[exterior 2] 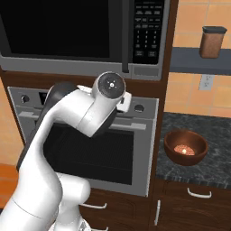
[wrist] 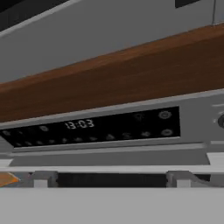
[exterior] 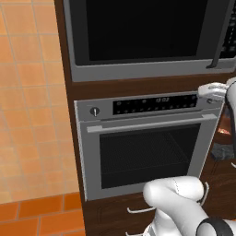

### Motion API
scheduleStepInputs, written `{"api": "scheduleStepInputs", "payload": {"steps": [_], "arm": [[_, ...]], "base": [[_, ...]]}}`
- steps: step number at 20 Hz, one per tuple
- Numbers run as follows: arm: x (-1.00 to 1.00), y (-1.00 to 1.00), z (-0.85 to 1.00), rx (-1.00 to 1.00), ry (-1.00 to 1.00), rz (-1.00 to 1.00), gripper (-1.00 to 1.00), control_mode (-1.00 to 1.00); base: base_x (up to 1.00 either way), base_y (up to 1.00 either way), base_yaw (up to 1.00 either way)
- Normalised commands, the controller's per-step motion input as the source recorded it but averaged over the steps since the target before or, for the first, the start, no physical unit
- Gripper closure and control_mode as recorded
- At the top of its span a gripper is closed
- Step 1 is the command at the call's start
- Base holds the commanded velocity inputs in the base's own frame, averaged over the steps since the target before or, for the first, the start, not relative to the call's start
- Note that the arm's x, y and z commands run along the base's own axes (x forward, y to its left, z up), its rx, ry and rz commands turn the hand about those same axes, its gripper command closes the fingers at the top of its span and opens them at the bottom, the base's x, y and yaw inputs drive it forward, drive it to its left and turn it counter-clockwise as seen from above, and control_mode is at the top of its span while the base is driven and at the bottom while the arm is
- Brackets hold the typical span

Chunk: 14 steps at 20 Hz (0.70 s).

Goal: Open the microwave, place the bowl with waffle inside the microwave, then close the microwave door and turn it on.

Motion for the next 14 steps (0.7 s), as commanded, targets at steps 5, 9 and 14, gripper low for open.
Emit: {"api": "scheduleStepInputs", "payload": {"steps": [5,9,14], "arm": [[-0.33,-0.47,0.97,0.09,-0.24,0.00,-1.00,-1.00],[-0.01,-0.01,0.62,0.00,-0.02,0.00,-1.00,-1.00],[0.05,-0.03,0.36,0.00,0.06,0.00,-1.00,-1.00]], "base": [[0.00,0.00,0.00],[0.00,0.00,0.00],[0.00,0.00,0.00]]}}
